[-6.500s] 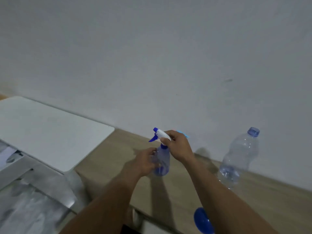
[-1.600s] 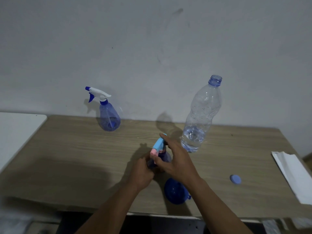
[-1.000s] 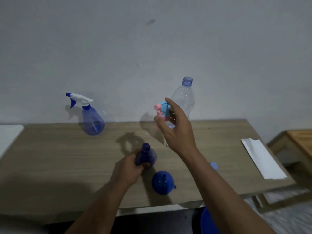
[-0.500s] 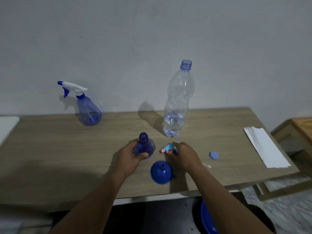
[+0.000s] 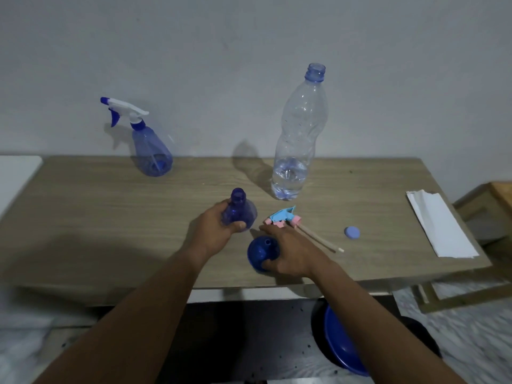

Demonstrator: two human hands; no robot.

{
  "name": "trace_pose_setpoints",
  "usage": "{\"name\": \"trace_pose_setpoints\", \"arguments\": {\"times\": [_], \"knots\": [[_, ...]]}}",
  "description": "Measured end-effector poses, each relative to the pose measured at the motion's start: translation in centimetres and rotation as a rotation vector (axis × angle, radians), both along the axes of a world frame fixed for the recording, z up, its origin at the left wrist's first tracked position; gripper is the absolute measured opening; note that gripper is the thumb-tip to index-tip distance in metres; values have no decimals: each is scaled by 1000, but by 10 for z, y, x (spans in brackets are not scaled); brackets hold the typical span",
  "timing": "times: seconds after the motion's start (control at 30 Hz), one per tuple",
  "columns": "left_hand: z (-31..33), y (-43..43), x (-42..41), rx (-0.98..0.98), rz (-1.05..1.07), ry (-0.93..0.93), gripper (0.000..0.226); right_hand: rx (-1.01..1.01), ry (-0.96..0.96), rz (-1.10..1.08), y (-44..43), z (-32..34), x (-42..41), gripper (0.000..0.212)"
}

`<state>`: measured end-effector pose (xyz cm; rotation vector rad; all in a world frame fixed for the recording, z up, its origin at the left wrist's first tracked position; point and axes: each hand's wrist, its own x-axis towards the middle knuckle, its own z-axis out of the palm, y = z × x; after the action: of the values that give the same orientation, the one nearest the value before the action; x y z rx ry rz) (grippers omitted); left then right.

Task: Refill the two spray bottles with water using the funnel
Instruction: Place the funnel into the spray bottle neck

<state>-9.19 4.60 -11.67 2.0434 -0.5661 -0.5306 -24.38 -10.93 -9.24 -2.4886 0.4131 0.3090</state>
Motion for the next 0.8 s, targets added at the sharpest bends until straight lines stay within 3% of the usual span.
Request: {"name": "trace_pose_setpoints", "arguments": {"times": [0.1,0.3,0.47,0.63,0.8], "knots": [[-3,1,2,26,3,2,62,32,41,-35,0,-14,3,80],[-1,0,0,24,6,0,61,45,-63,-140,1,-11,0,80],[1,1,-2,54,13,-37,65,285,-286,-371,-6,18,6,71],[4,1,-3,61,7,-55,63,477,-449,-396,-10,50,15,91],[6,1,-4,75,40,-16,53,633,-546,-420,-5,63,34,69]]}}
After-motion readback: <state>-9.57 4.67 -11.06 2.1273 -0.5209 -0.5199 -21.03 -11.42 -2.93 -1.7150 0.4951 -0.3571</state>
